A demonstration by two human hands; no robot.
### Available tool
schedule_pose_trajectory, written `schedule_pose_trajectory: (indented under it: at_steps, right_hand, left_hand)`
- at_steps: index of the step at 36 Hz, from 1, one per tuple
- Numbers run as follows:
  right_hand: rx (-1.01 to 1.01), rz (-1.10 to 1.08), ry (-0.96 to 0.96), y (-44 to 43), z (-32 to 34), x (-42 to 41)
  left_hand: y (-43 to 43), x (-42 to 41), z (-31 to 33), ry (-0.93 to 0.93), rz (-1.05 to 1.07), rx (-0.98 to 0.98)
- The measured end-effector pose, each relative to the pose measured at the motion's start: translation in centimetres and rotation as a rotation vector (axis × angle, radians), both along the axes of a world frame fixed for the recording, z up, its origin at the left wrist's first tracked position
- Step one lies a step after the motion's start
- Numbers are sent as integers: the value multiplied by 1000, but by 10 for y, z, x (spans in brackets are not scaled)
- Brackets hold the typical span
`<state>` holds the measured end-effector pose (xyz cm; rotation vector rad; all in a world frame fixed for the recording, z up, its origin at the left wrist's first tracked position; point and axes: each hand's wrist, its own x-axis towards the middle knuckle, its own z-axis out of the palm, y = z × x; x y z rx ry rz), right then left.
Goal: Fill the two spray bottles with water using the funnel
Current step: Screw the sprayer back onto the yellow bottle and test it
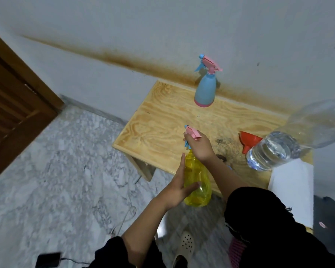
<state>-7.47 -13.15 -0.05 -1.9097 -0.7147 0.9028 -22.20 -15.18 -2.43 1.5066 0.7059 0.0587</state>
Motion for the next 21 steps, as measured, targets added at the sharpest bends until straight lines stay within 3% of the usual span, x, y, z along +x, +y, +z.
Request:
schedule_pose_trajectory:
  at_steps: [11,21]
  right_hand:
    - [24,-9,40,4,-2,-1]
    - [70,8,42,-3,9,4]
  left_hand:
    - [3,-1,-2,-23,-4,11]
    - [15,7,-2,-19,50,143]
